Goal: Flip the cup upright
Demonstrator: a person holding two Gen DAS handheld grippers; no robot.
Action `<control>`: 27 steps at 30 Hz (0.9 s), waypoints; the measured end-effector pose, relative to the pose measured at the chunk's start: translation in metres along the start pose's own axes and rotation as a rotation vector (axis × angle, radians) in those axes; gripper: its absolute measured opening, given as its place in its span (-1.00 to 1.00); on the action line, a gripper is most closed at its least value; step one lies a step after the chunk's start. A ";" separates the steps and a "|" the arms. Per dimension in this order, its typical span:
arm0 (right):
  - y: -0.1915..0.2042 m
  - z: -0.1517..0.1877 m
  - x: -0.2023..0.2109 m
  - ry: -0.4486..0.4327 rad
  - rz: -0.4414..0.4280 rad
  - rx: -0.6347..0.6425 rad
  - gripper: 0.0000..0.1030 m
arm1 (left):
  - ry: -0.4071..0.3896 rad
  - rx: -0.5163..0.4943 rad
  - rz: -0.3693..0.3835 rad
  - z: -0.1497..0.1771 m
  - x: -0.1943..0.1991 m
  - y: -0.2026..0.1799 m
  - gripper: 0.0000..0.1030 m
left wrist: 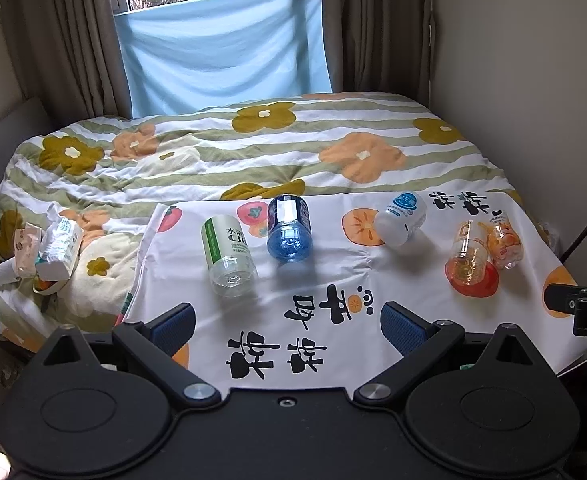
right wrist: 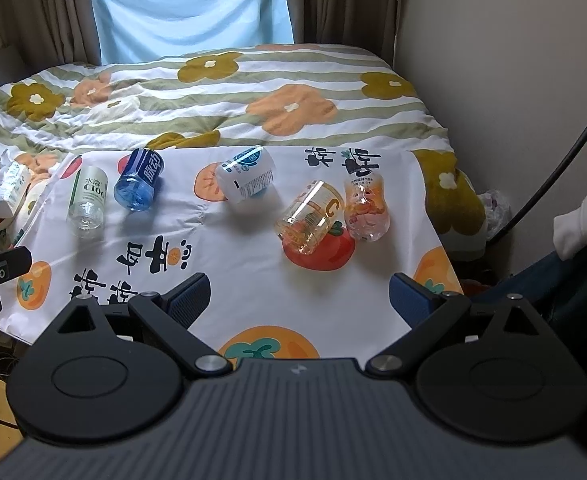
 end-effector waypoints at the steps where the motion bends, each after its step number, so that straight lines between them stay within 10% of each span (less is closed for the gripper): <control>1: 0.000 0.000 0.000 0.000 0.000 0.000 1.00 | 0.000 0.000 0.000 0.000 0.000 0.000 0.96; 27: -0.001 0.001 -0.001 -0.001 0.002 -0.001 1.00 | -0.002 0.001 -0.001 0.000 0.001 -0.001 0.96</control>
Point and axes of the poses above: each gripper's, at about its wrist camera, not at the fingertips, and x roughly against the way its jaws point, y to its left, z to its underside, the point moved 9 cm from there along -x, roughly the way its jaws point, and after that the axes turned 15 degrees about z, right-handed, at the moved point
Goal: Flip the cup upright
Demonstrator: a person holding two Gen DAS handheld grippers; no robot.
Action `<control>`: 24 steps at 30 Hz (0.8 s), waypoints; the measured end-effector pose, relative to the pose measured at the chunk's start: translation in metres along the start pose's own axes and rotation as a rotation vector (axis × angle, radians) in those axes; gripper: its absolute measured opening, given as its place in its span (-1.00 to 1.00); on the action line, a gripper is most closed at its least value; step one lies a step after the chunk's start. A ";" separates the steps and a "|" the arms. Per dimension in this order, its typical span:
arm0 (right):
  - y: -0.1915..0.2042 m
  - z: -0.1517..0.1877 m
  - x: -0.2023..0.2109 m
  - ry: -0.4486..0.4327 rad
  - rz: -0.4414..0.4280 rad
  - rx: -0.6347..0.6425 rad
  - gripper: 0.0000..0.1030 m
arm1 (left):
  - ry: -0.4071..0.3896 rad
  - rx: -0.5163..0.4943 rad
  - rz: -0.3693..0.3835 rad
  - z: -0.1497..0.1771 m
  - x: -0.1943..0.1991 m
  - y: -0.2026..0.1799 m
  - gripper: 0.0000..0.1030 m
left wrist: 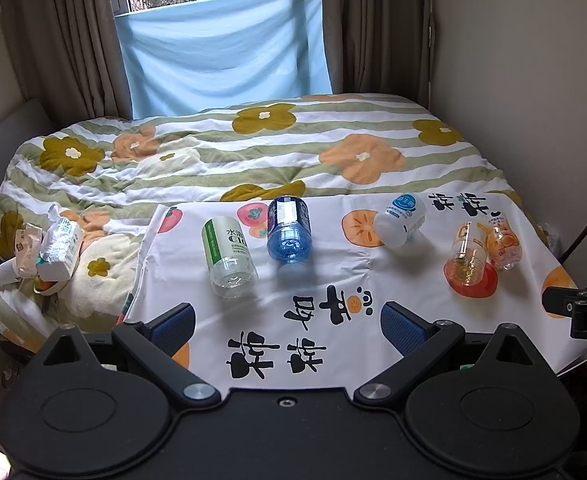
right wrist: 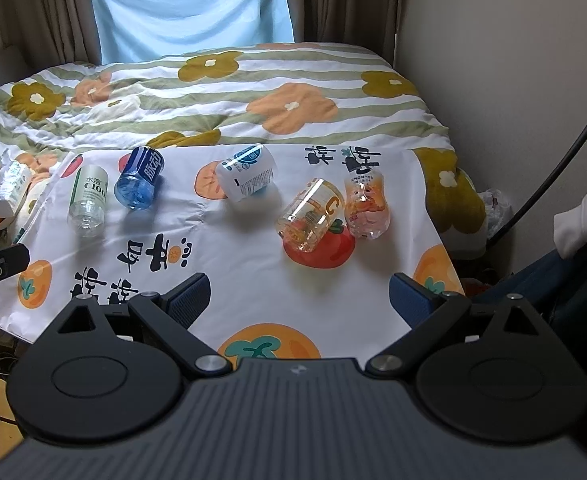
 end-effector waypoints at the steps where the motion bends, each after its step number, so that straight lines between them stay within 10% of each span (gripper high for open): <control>1: 0.000 -0.002 0.001 0.000 0.000 -0.001 1.00 | 0.000 0.000 0.000 0.000 0.000 0.000 0.96; 24: -0.001 -0.001 0.000 -0.001 -0.003 -0.002 1.00 | -0.001 0.002 0.002 0.000 0.001 0.000 0.96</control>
Point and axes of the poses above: each gripper's, at about its wrist camera, not at the fingertips, and x roughly against the way its jaws point, y to its left, z to its underside, the point moved 9 cm from there along -x, roughly the way its jaws point, and after that the axes turned 15 degrees about z, right-handed, at the moved point
